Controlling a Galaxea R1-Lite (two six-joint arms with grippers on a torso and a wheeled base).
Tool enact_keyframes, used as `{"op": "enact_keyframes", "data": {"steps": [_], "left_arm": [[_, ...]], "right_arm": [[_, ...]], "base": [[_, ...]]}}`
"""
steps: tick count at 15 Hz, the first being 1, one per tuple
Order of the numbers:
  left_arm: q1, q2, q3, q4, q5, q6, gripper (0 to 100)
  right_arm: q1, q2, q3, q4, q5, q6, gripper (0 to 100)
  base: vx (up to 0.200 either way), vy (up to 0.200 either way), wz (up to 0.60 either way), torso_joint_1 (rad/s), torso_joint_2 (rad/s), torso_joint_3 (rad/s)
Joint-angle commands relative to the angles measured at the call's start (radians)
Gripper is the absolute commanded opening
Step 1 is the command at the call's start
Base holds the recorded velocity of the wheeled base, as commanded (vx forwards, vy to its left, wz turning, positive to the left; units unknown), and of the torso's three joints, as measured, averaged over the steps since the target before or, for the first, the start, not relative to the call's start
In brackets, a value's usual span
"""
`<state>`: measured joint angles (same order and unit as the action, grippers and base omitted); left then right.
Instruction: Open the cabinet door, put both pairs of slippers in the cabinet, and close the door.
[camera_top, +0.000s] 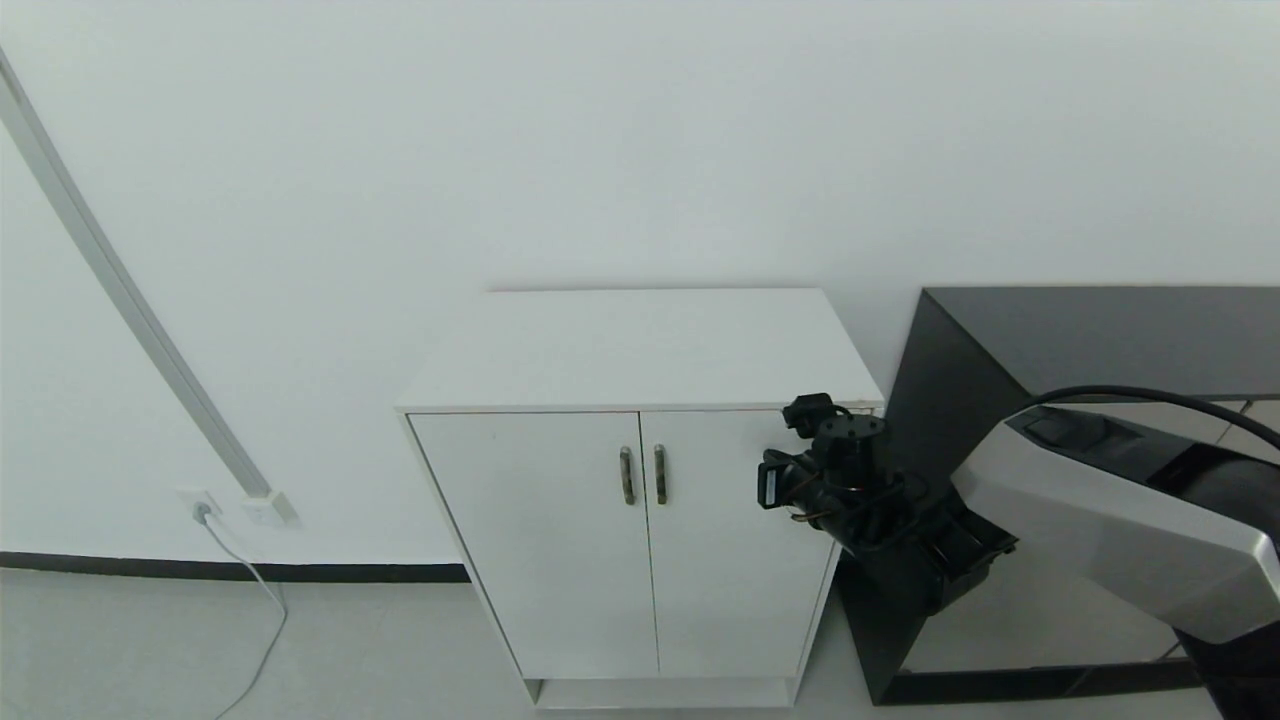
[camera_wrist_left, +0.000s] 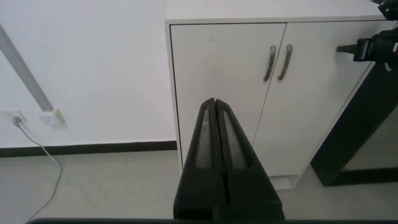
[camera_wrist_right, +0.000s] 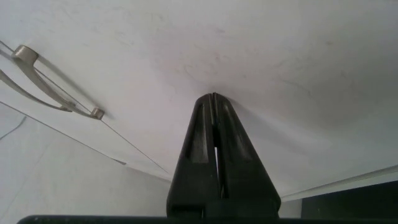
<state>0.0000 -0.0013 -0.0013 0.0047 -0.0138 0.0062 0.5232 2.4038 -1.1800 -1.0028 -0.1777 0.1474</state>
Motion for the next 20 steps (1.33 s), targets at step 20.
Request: {"op": "enact_keyframes", "data": {"steps": [20], "left_arm": [[0.000, 0.001, 0.000, 0.000, 0.000, 0.000, 0]], "right_arm": [[-0.446, -0.858, 0.959, -0.089, -0.117, -0.032, 0]], "base": [[0.000, 0.000, 0.00, 0.000, 0.00, 0.000]]}}
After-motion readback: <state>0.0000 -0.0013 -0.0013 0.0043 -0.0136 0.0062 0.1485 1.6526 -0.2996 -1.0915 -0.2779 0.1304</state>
